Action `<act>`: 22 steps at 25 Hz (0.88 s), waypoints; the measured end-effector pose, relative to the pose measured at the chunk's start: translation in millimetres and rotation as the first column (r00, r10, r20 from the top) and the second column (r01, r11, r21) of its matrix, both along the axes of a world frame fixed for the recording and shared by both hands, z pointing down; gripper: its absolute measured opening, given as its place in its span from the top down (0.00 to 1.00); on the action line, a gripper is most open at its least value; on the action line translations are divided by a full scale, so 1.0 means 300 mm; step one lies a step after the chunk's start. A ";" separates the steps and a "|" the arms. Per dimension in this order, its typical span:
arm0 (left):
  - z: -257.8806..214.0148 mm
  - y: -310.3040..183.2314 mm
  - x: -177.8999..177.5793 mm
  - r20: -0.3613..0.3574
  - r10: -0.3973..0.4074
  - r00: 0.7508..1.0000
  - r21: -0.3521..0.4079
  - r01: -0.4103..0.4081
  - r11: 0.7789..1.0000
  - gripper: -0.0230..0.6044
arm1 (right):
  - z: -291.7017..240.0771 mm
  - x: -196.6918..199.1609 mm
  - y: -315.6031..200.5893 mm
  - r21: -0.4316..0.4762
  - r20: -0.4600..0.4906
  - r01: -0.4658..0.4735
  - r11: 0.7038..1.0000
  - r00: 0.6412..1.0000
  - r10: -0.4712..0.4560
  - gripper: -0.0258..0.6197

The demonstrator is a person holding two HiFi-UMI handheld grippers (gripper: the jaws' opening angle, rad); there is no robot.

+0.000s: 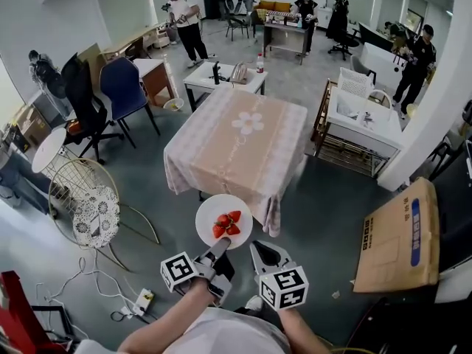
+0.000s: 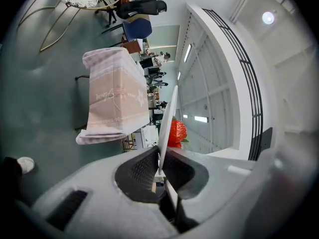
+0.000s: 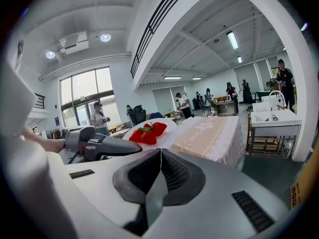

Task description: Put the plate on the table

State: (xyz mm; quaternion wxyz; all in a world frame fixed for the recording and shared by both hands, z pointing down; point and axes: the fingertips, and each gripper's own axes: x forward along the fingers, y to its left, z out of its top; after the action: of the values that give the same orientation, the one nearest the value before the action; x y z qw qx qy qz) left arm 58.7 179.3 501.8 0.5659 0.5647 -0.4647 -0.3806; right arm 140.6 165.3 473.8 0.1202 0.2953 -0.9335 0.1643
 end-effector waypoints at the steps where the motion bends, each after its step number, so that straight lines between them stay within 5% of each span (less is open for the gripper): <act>1: -0.002 -0.012 0.012 0.003 0.001 1.000 0.000 -0.001 1.000 0.93 | -0.001 0.013 -0.011 0.000 0.002 0.000 1.000 1.000 0.000 0.95; 15: 0.046 -0.127 0.038 -0.027 0.016 1.000 -0.029 -0.017 0.999 0.93 | 0.043 0.042 -0.127 -0.022 -0.016 -0.018 1.000 1.000 0.017 0.95; 22: 0.077 -0.273 -0.065 -0.043 0.057 0.997 -0.032 -0.058 0.998 0.93 | 0.075 -0.056 -0.257 -0.022 -0.045 -0.058 0.998 0.997 0.056 0.95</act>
State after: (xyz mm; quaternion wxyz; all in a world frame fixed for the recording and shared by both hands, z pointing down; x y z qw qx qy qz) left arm 39.2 97.5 524.8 0.5955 0.5602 -0.4426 -0.3683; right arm 123.8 88.3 496.1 0.1395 0.3239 -0.9198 0.1722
